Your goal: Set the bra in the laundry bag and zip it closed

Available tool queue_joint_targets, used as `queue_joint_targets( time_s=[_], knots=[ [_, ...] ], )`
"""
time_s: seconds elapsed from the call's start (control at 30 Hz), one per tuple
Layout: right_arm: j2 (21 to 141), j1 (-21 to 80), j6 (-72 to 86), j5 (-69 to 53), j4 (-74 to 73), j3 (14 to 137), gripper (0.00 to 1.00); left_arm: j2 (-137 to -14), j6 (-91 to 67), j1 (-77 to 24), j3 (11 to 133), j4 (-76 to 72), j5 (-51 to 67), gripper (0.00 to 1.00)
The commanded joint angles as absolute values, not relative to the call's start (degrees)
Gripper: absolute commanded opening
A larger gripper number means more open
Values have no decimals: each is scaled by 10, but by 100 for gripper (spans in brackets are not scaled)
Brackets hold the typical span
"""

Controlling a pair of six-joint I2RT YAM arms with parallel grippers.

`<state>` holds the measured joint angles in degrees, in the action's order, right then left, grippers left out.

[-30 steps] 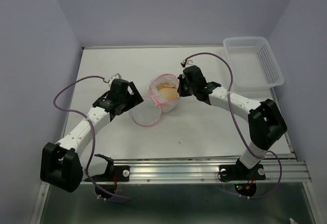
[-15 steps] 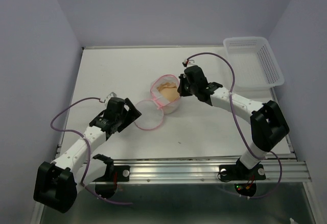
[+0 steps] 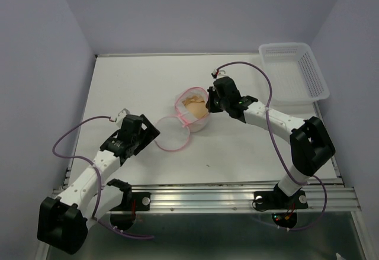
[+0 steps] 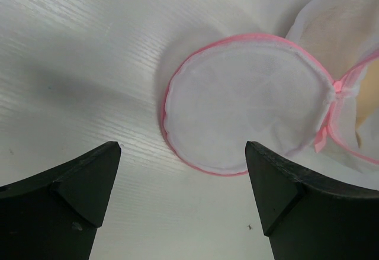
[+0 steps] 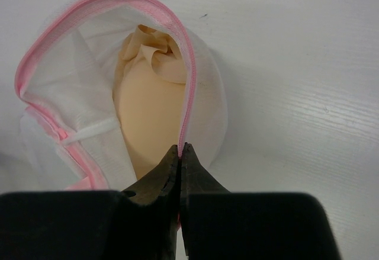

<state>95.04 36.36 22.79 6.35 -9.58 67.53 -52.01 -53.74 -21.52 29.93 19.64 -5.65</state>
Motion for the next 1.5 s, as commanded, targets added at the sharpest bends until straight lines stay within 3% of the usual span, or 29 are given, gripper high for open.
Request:
queue_joint_targets(
  time_s=[0.0, 0.23, 0.6, 0.67, 0.97, 1.07, 1.4, 1.43, 1.47],
  knots=[
    [933, 361, 233, 62, -72, 674, 1, -476, -554, -214, 340, 242, -119, 99],
    [926, 361, 231, 69, -72, 671, 1, -486, -558, -214, 288, 200, -63, 99],
    [932, 361, 231, 72, -72, 671, 2, -642, -528, -214, 323, 145, -71, 98],
    [931, 361, 230, 76, -72, 671, 2, -661, -527, -214, 336, 147, -78, 89],
    [930, 361, 228, 87, -73, 671, 3, -740, -500, -222, 381, 168, -88, 72],
    [930, 361, 227, 90, -74, 671, 3, -767, -492, -230, 409, 196, -103, 57],
    [921, 361, 225, 98, -73, 665, 3, -816, -481, -250, 410, 203, -92, 52],
    [920, 361, 225, 98, -74, 665, 3, -816, -481, -254, 407, 199, -87, 40],
    [919, 361, 225, 98, -73, 664, 3, -818, -480, -255, 407, 199, -88, 35]
  ],
)
